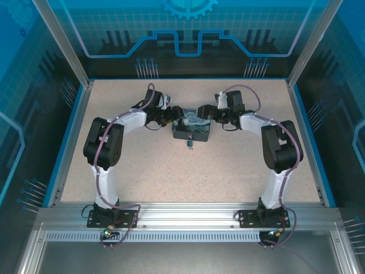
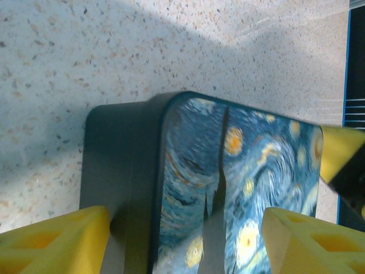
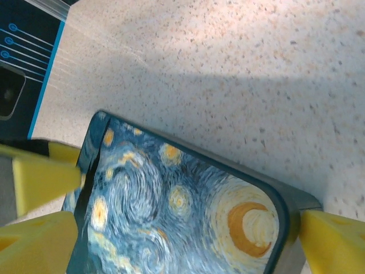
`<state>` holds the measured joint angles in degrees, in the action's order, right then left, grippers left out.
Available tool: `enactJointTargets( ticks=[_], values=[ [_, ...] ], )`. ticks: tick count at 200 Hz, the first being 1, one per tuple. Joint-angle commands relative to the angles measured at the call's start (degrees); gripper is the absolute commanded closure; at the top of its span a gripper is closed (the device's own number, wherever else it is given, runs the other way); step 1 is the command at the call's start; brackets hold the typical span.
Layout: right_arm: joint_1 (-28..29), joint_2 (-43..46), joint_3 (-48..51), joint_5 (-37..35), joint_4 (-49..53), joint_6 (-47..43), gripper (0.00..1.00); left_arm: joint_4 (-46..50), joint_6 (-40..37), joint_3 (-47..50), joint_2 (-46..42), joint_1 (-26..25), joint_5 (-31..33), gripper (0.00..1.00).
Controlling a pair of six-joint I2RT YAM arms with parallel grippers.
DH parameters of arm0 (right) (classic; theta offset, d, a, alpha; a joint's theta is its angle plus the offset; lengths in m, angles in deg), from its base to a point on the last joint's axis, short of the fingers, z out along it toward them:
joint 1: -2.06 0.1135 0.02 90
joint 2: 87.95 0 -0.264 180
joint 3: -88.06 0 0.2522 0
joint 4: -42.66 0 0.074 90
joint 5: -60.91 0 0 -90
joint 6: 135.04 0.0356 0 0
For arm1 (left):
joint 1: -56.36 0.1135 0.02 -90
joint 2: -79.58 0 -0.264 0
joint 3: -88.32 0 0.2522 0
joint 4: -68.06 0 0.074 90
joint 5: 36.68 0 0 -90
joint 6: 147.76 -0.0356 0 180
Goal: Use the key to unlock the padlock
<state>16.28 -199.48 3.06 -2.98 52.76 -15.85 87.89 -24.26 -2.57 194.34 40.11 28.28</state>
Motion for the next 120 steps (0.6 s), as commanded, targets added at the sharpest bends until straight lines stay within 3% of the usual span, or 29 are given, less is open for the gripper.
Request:
enactJointTargets(
  ticks=[1, 64, 95, 120],
  values=[
    [0.0, -2.4, -4.7, 2.8, 3.6, -4.6, 0.0, -1.9, -0.2, 4.2, -6.0, -0.7, -1.7, 0.29],
    [-7.2, 7.4, -5.3, -9.0, 10.9, -11.2, 0.0, 2.0, -1.7, 8.8, -15.1, 0.1, 7.1, 0.25],
    [-8.8, 19.6, 4.6, -6.4, 11.3, -10.0, 0.01, 1.0, -1.6, 10.9, -19.5, 0.5, 8.3, 0.26],
    [-5.6, 28.9, 18.4, -1.4, 3.8, -1.3, 0.14, -1.4, 0.2, 11.3, -20.8, 0.5, 5.1, 0.29]
  ],
)
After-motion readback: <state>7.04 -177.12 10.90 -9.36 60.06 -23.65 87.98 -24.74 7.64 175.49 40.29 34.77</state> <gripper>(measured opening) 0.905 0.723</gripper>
